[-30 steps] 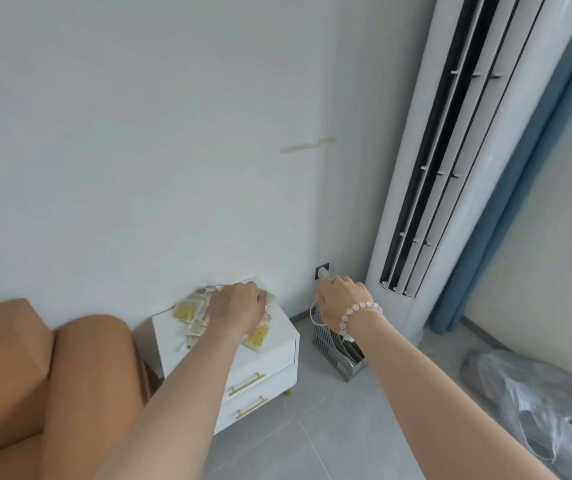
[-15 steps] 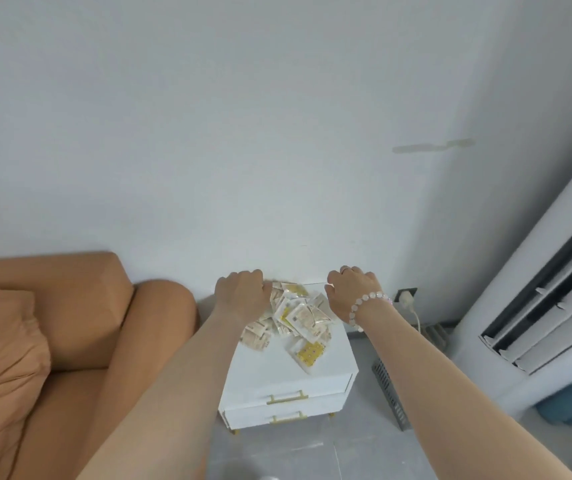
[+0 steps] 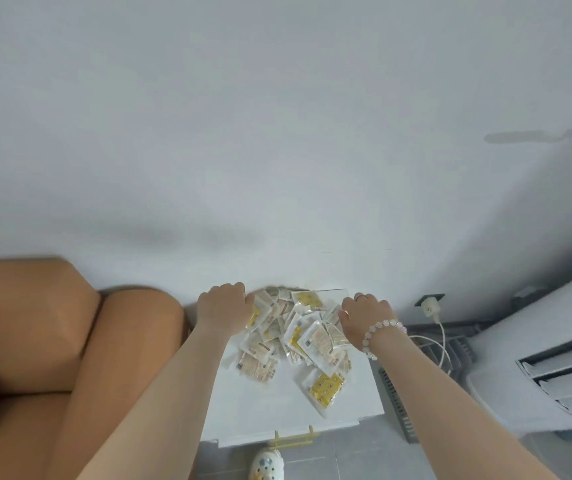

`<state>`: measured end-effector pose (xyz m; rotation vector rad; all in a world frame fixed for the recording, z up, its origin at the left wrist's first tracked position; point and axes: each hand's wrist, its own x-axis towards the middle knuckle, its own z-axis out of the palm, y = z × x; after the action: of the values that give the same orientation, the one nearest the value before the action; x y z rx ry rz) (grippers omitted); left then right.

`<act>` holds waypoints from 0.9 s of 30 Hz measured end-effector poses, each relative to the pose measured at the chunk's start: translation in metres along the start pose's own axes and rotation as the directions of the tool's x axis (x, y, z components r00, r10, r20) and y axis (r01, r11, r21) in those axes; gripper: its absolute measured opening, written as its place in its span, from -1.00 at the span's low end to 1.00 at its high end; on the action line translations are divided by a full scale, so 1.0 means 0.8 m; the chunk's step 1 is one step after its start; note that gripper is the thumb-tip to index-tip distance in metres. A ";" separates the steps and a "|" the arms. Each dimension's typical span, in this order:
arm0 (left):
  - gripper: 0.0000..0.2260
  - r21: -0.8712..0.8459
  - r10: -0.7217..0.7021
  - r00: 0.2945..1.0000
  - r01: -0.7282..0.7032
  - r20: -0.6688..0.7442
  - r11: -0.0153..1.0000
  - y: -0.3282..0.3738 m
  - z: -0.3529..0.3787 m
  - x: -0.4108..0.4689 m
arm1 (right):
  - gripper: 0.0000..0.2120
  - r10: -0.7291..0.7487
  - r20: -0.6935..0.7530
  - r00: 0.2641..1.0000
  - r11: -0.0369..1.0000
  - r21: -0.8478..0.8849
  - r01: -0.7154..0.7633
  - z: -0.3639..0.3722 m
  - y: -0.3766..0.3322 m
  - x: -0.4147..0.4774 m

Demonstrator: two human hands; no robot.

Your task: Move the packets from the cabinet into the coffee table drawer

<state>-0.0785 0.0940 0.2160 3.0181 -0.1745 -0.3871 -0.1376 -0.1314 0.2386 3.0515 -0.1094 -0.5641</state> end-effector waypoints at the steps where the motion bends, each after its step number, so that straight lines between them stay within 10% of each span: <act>1: -0.63 -0.004 0.004 1.000 -0.004 0.010 1.000 -0.004 0.007 0.017 | -0.61 0.011 0.015 1.000 1.000 -0.009 -0.011 0.004 -0.001 0.016; 27: -0.34 -0.129 -0.097 0.950 0.141 0.298 0.982 -0.023 0.283 0.176 | -0.13 0.409 0.502 0.763 0.810 0.185 -0.556 0.278 0.033 0.219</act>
<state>0.0009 0.0766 -0.0384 2.8170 0.0179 -0.8178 -0.0554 -0.1762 -0.0297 2.9018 -1.0872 -1.2756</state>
